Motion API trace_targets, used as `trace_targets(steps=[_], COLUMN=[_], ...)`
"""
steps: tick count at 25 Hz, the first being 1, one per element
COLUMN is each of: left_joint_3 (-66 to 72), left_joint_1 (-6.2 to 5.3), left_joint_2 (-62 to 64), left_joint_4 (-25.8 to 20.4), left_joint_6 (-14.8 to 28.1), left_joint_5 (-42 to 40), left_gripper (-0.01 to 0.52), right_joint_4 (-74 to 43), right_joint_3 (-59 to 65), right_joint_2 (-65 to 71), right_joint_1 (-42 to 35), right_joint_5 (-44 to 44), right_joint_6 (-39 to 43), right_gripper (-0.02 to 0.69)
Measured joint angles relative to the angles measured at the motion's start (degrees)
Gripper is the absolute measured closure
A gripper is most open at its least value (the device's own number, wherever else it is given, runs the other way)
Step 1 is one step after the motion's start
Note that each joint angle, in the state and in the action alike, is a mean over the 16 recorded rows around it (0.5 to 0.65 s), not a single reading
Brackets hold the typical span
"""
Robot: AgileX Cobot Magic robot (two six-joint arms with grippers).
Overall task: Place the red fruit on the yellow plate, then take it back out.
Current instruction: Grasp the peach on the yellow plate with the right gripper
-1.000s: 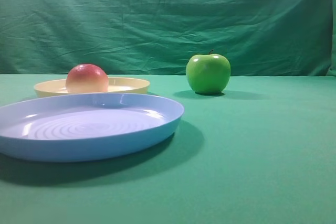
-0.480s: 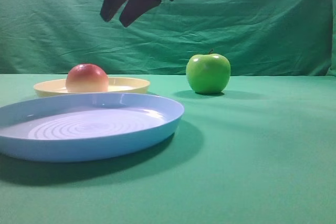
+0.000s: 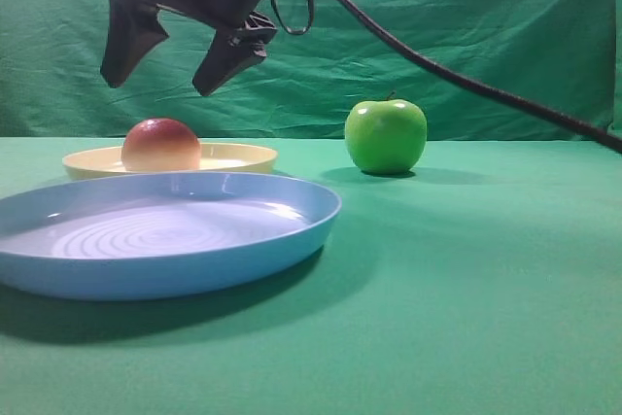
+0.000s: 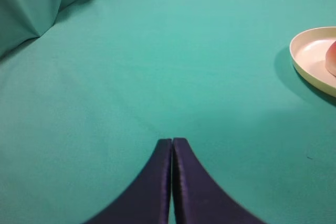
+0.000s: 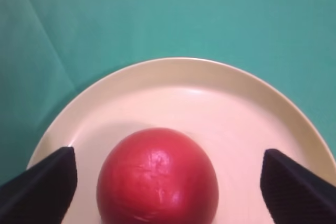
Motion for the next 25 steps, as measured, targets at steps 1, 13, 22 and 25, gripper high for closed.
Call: trace_targets(steps=[1,13,22,25], left_joint_3=[0.00,0.00,0.00,0.00], left_joint_1=[0.00,0.00,0.00,0.00], left_joint_2=[0.00,0.00,0.00,0.00], left_joint_4=[0.00,0.00,0.00,0.00], left_joint_6=[0.00,0.00,0.00,0.00], left_joint_5=[0.00,0.00,0.00,0.00], left_gripper=[0.514,0.514,0.514,0.514], right_joint_4=[0.01,-1.20,-8.17,-11.59], right_joint_3=[0.00,-0.70,-3.39,-4.23], right_joint_2=[0.37,2.18,-4.12,-8.05], right_joint_1=[0.01,0.04,-0.41,-1.07], right_joint_5=[-0.16,2.34,12.27,16.84], right_joint_6=[0.00,0.44,7.25,11.06], right_gripper=[0.020,0.320,0.469,0.472])
